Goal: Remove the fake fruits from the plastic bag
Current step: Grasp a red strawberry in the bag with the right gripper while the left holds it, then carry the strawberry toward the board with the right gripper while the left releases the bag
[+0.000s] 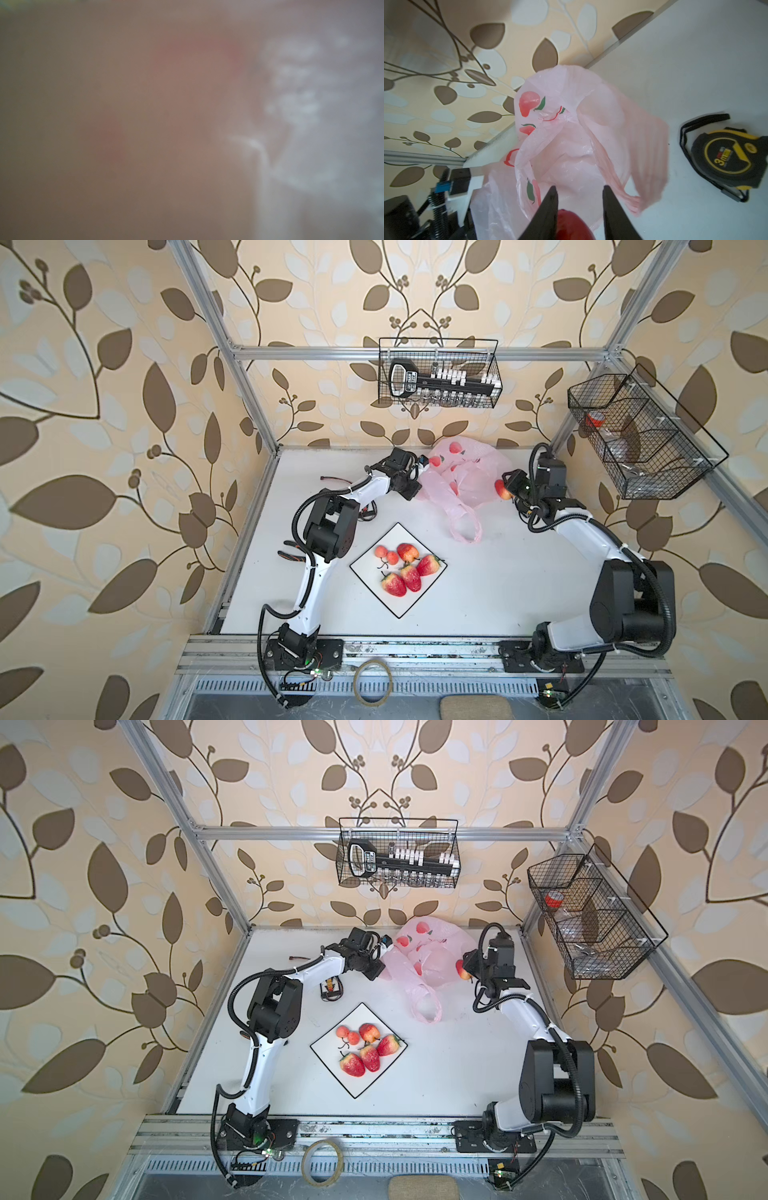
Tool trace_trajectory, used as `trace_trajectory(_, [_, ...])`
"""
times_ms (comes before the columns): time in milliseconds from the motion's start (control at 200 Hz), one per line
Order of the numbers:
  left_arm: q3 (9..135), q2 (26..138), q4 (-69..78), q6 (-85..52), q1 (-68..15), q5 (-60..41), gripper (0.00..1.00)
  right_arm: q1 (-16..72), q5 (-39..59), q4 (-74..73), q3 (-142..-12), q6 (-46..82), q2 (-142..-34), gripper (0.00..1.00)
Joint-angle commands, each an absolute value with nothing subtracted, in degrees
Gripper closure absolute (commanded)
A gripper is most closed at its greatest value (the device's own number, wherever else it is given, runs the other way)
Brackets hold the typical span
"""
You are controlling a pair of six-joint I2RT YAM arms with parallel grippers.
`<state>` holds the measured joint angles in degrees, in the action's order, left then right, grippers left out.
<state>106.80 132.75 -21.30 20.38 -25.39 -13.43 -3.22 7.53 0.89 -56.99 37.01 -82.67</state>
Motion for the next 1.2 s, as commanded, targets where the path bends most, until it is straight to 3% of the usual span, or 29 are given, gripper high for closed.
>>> trace_trajectory(0, [110.04, 133.6, -21.16, 20.22, -24.61, -11.91, 0.89, -3.34, 6.27, 3.72, -55.96, 35.9, -79.49, 0.69])
trace_trajectory(45, [110.53, 134.02, -21.25, 19.92, -24.62, -11.96, 0.65, -3.39, 5.84, 4.55, -55.85, 35.37, -78.28, 0.68])
trace_trajectory(115, [110.62, 133.97, -20.88, 19.44, -24.61, -12.4, 0.42, -3.37, 5.44, 5.67, -55.76, 34.78, -76.57, 0.68])
trace_trajectory(140, [110.46, 133.7, -20.71, 19.36, -24.61, -12.54, 0.12, -3.34, 5.43, 5.97, -55.79, 34.62, -76.01, 0.68])
trace_trajectory(165, [110.21, 133.3, -20.46, 19.24, -24.61, -12.71, 0.02, -3.35, 5.43, 6.31, -55.73, 34.53, -75.49, 0.68])
trace_trajectory(495, [94.34, 118.08, -19.02, 28.57, -24.26, -15.02, 0.01, 0.22, 5.06, 9.91, -57.35, 32.97, -71.18, 0.68])
trace_trajectory(880, [85.8, 100.5, -32.35, 40.48, -24.1, -8.44, 0.01, 6.84, 5.01, 10.27, -60.77, 33.18, -72.2, 0.67])
trace_trajectory(1020, [76.99, 89.5, -24.73, 30.48, -21.67, -9.84, 0.01, 12.07, 3.78, 10.26, -61.65, 33.46, -72.5, 0.67])
trace_trajectory(1195, [67.38, 76.81, -13.83, 1.23, -13.14, -3.81, 0.01, 23.41, 0.11, 8.29, -61.11, 34.47, -74.07, 0.67])
